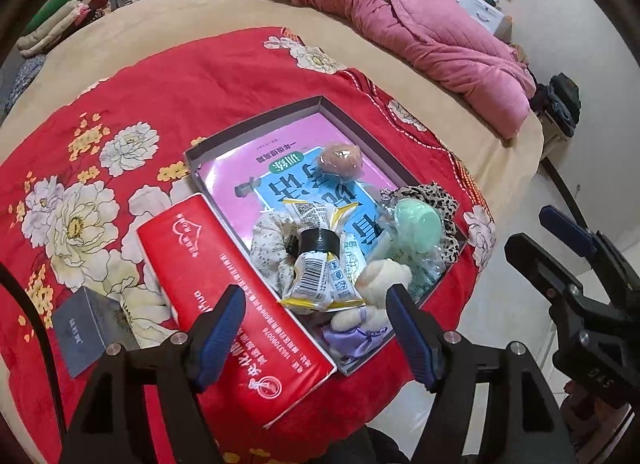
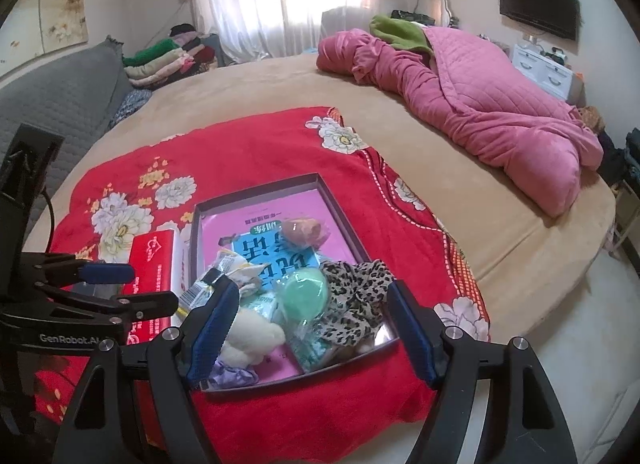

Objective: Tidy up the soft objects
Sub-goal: 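Raise both open tools away from the tray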

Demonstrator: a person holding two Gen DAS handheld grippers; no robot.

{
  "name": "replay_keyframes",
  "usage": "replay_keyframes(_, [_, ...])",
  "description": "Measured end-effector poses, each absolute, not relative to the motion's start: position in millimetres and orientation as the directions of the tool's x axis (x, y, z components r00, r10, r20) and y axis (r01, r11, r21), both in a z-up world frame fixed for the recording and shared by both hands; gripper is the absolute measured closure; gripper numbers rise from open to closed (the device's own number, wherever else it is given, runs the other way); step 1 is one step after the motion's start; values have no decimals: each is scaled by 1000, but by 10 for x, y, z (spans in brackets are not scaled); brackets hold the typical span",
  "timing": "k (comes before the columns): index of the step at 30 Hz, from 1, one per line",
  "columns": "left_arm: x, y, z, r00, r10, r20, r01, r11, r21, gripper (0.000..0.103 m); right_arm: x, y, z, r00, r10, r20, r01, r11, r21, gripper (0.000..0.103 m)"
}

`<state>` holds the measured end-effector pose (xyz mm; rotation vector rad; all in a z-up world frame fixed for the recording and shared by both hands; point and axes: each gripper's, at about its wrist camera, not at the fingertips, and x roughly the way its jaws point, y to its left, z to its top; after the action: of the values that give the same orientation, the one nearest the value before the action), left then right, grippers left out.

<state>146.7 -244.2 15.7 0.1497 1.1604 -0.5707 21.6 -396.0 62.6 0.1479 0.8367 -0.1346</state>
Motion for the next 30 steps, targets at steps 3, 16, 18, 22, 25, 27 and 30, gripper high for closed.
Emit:
replay_keyframes(3, [1457,-2380,206,293,-358,-886,485,855,-185,30,199,-3957,634,665,-64,-744,183,980,80,25])
replay_keyframes(16, [1386,-2266,190,350,-319,-881,449,882,-142,17,211,-3975,428,627,-84,-775,221,973,73,25])
replay_keyframes(18, [1364,-2248,163,352,-316,-881,447,884,-138,17,223,-3963,370,615,-80,-784,226,971,78,25])
replay_keyframes(22, [1332,-2201,95,342,-313,-886,442,886,-142,17,241,-3935,246,599,-75,-797,223,972,76,25])
replay_keyframes(25, [1354,-2196,16,332,-292,-897,442,888,-125,17,318,-3934,69,561,-100,-822,238,970,44,25])
replay_keyframes(27, [1395,-2225,-52,326,-265,-908,439,893,-103,17,379,-3962,-34,540,-122,-833,255,967,24,25])
replay_keyframes(30, [1477,-2309,-127,318,-240,-917,440,894,-81,17,466,-4048,-180,514,-120,-849,279,960,33,25])
